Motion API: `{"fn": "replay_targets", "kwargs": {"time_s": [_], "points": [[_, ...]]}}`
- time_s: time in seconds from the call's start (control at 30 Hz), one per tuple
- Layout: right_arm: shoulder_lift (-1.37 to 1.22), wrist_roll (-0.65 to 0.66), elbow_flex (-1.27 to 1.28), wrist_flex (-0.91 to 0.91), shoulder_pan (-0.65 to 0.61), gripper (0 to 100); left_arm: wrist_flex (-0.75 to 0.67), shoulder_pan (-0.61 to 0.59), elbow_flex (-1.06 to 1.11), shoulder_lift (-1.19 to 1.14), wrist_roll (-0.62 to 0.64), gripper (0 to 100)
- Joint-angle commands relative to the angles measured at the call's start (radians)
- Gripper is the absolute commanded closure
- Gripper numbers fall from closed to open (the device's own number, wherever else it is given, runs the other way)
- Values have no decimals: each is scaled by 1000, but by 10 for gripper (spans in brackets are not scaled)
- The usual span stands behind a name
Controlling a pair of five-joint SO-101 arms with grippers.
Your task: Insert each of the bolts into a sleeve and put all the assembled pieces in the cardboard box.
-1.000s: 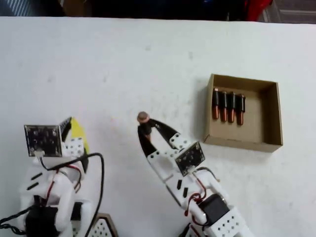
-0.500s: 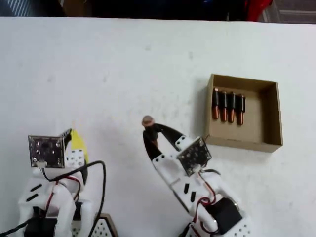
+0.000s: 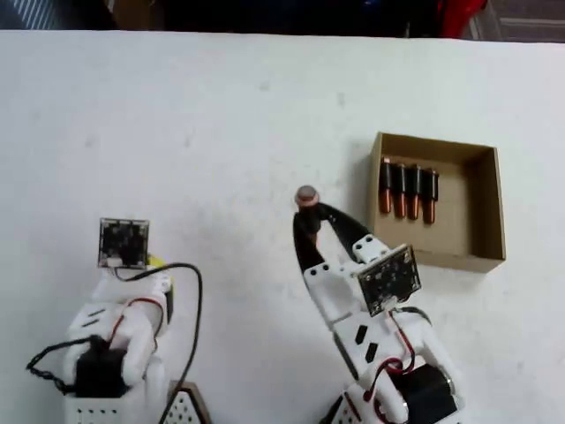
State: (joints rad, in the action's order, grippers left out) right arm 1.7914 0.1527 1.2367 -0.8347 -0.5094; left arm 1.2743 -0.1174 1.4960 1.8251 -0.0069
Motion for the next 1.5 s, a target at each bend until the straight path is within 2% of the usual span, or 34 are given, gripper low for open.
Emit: {"fn": "replay_targets", "kwargs": {"time_s": [0.0,0.17,0.27,0.5,1.1,1.47], "points": [[4,48,-61,-18,10,982,-34,-5,49,2,-3,976],[-51,46,-135,-93,47,982,-34,-5,117,2,-3,976],[-179,44,-216,-108,111,982,-34,-5,143,2,-3,976],[-541,44,-362,-107,177,981,-31,-7,167,2,-3,976],[-1107,52,-710,-107,552,981,9,1,196,1,-11,976],[-1566,54,-987,-108,707,981,9,-1,196,-2,-11,976]]}}
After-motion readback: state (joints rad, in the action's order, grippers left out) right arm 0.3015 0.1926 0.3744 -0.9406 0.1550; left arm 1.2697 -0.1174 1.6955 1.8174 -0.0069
